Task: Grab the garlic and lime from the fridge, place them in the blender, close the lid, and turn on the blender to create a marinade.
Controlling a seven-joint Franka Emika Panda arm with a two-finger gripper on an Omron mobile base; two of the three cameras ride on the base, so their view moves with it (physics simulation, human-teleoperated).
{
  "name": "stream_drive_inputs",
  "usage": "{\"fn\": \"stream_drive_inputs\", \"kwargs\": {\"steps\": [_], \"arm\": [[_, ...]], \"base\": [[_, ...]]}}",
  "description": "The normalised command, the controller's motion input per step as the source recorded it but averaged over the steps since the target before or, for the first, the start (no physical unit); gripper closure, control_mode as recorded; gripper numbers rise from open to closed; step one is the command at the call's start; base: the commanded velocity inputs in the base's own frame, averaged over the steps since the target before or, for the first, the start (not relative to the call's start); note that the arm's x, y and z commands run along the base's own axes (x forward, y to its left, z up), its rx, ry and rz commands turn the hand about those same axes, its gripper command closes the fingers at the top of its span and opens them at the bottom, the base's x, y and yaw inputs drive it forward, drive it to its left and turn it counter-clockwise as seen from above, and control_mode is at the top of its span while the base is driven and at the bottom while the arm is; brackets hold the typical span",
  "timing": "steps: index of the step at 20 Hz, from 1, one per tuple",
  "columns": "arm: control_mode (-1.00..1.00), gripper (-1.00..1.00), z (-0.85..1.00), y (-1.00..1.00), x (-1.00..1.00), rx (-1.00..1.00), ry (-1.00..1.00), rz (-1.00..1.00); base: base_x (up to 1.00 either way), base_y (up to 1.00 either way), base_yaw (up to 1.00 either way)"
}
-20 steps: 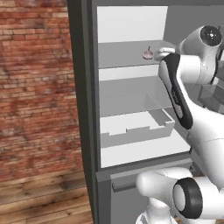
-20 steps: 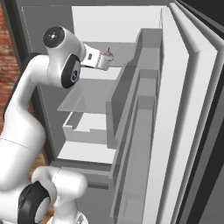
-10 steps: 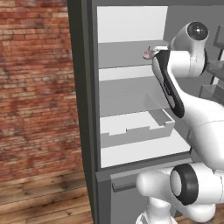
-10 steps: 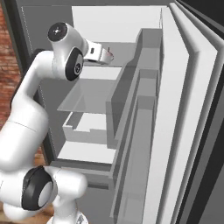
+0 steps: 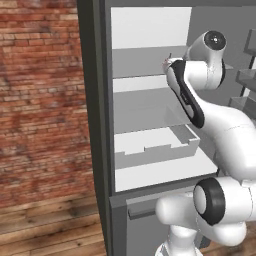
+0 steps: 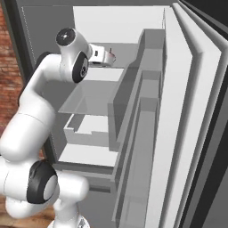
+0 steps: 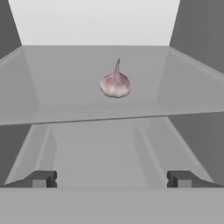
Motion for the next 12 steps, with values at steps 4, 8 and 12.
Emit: {"fn": "stream_drive_inputs", "kwargs": {"steps": [4,8,12], "arm": [[-1.00,-1.00,-0.13,0.00,0.29,0.00,0.00,0.03],[-1.00,-1.00,-0.09,0.00,0.45,0.00,0.00,0.00],[-1.00,-1.00,0.00,0.00,0.44,0.00,0.00,0.00]], "base": [[0.00,0.00,0.00],[0.00,0.00,0.00],[0.00,0.00,0.00]]}}
